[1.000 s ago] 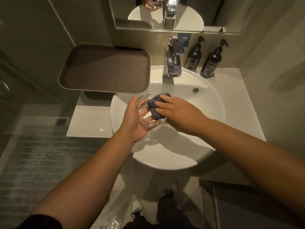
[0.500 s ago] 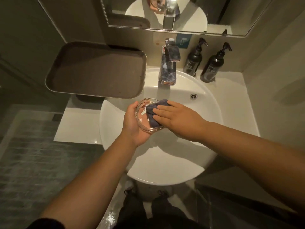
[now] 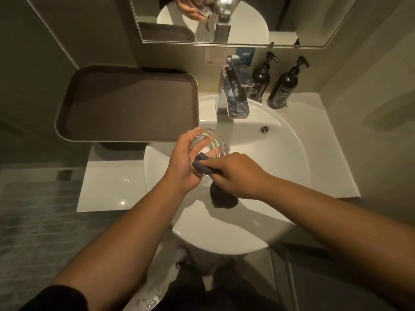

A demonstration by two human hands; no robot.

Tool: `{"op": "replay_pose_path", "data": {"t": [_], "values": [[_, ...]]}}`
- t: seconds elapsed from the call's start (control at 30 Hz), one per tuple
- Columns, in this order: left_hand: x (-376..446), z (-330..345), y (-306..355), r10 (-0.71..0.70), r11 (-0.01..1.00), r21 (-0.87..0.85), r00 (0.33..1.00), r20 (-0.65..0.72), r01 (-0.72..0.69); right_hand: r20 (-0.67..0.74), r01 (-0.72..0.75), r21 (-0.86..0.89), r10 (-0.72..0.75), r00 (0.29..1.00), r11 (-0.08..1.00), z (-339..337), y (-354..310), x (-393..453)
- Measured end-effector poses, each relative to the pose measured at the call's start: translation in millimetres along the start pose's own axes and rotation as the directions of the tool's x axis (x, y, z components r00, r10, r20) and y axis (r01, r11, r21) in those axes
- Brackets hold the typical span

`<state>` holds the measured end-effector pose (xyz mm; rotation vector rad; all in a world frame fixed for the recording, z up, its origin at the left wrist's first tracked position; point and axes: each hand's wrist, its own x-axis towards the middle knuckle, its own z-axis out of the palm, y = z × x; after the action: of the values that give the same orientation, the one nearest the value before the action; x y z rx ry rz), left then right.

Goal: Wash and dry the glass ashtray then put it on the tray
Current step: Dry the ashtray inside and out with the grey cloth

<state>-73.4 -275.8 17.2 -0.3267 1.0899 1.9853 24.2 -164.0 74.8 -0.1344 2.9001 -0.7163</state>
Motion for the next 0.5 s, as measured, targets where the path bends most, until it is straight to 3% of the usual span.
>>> {"op": "replay_pose_path", "data": {"t": [0.1,0.2,0.33,0.5], "values": [[-5,-2,5,0.035,0.999,-0.016,0.999,0.003,-0.035,0.041,-0.072,0.241,0.064,0.997,0.968,1,-4,8],[-8,-3,6,0.077,0.996,-0.043,0.997,-0.006,-0.077,0.000,-0.047,0.314,0.049,0.999,0.948,9,-6,11],[-11,-6,11,-0.012,0.991,-0.133,0.999,0.049,0.019,-0.138,0.113,0.085,-0.100,0.985,0.990,9,-4,10],[-17,-6,26,-0.105,0.983,-0.130,0.975,0.197,0.133,0.066,0.354,-0.281,-0.350,0.934,0.892,-12,8,20]]}}
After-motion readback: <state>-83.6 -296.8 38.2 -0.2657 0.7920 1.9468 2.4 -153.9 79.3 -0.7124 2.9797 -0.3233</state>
